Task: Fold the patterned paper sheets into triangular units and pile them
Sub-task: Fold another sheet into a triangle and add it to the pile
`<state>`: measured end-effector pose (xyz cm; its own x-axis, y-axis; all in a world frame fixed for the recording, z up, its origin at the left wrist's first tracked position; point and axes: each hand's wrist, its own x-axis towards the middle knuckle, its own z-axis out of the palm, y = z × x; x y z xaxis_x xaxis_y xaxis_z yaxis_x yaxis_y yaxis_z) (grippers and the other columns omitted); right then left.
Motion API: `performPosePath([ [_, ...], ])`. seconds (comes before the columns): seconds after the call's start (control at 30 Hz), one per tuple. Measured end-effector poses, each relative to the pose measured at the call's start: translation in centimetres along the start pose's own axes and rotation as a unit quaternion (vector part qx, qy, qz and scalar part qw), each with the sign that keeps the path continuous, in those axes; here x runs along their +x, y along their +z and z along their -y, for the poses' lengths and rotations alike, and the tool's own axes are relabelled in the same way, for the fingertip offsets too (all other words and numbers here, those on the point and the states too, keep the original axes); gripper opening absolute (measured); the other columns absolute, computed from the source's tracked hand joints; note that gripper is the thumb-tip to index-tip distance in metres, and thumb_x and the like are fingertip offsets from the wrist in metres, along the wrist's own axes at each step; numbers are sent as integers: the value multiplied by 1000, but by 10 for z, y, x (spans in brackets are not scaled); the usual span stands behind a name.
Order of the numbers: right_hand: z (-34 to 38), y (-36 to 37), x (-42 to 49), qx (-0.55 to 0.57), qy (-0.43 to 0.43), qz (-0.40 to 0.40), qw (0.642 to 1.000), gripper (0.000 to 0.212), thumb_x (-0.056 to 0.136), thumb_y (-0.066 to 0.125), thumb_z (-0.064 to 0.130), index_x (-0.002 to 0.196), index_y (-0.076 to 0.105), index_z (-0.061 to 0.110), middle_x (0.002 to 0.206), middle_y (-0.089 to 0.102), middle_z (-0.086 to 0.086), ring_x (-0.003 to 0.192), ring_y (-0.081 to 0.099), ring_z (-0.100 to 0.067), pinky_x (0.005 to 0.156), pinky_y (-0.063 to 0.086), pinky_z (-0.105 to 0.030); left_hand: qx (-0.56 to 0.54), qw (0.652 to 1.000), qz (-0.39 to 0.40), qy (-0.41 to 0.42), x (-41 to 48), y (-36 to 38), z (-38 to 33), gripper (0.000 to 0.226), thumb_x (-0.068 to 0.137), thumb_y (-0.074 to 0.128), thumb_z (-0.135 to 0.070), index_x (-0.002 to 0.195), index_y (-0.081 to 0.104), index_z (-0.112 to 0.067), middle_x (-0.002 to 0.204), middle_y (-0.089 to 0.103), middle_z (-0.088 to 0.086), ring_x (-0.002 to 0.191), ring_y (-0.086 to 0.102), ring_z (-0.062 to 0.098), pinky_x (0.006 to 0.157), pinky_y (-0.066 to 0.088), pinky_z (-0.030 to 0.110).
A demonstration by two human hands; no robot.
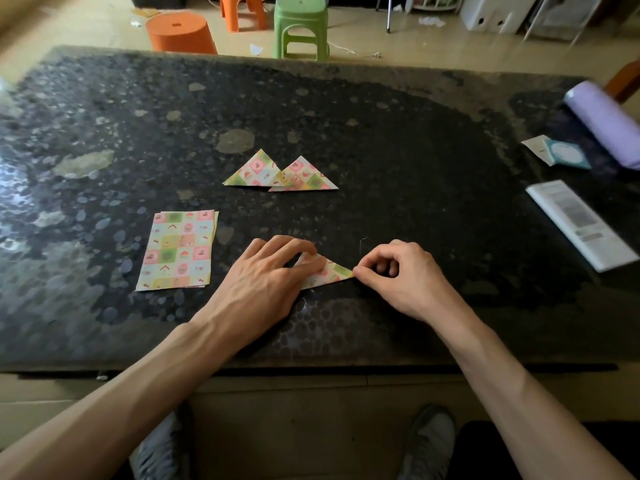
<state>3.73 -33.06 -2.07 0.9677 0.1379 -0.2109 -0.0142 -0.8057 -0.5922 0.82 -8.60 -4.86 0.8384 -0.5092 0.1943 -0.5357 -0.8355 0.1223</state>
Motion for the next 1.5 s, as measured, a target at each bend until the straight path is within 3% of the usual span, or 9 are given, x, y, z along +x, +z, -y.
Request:
performPosePath([
  [0.27, 1, 5, -2, -8, -6, -27, 1000, 7, 88, 79, 41, 87, 74, 36, 91, 55, 13, 80, 52, -5, 65, 36, -22, -1, 1000, 3, -8, 0, -2, -3, 48, 101, 33, -38, 136, 64, -27, 140, 56, -3, 127, 52, 21, 92, 44, 38],
  [0.43, 1, 7, -4, -16, -3, -34, 999, 10, 89, 78, 41, 90, 70, 35, 92, 53, 13, 87, 53, -7, 69, 39, -26, 2, 1000, 6, -11, -1, -2, -2, 45, 101, 35, -35, 136, 63, -29, 141, 55, -4, 128, 52, 20, 92, 44, 38],
  [0.6, 2, 7, -3, -17, -6, -39, 999, 23, 89, 78, 41, 96, 57, 35, 92, 55, 11, 82, 53, -5, 63, 38, -24, 5, 1000, 6, -12, -2, -3, -3, 45, 100, 36, -35, 137, 62, -29, 142, 54, -4, 129, 51, 20, 91, 44, 38],
  [0.87, 1, 3, 1, -2, 12, -7, 1000, 13, 91, 77, 38, 94, 64, 36, 91, 56, 9, 76, 51, -6, 61, 34, -19, -32, 999, -12, -28, -2, -3, -5, 42, 97, 47, -35, 135, 65, -30, 138, 56, -7, 127, 51, 17, 94, 44, 39],
  [0.97, 2, 3, 3, 37, 28, -7, 999, 12, 91, 74, 45, 92, 67, 35, 89, 58, 7, 73, 52, -7, 61, 35, -21, -39, 999, -20, -28, -2, -3, -6, 38, 100, 49, -38, 133, 66, -31, 137, 56, -8, 126, 52, 16, 93, 44, 38],
  [1.07, 6, 7, 0, -1, 34, -27, 999, 23, 85, 77, 54, 92, 64, 36, 91, 54, 10, 81, 54, -7, 64, 42, -26, -39, 999, -20, -29, -2, -2, -5, 38, 102, 47, -40, 133, 66, -33, 138, 55, -9, 127, 50, 15, 94, 43, 37],
  [1.2, 11, 12, -2, -32, 40, -37, 998, 25, 85, 78, 53, 95, 62, 36, 93, 48, 13, 95, 52, -9, 72, 44, -30, -42, 998, -32, -38, -1, 0, -6, 35, 102, 47, -41, 130, 68, -34, 137, 56, -10, 127, 51, 14, 94, 43, 37],
  [1.5, 10, 14, 0, -37, 37, -39, 998, 24, 85, 78, 53, 91, 62, 37, 94, 46, 15, 102, 51, -11, 73, 41, -29, -104, 971, -109, -185, 13, 10, -26, 39, 90, 55, -68, 99, 81, -40, 114, 67, -18, 110, 57, 9, 91, 41, 35],
])
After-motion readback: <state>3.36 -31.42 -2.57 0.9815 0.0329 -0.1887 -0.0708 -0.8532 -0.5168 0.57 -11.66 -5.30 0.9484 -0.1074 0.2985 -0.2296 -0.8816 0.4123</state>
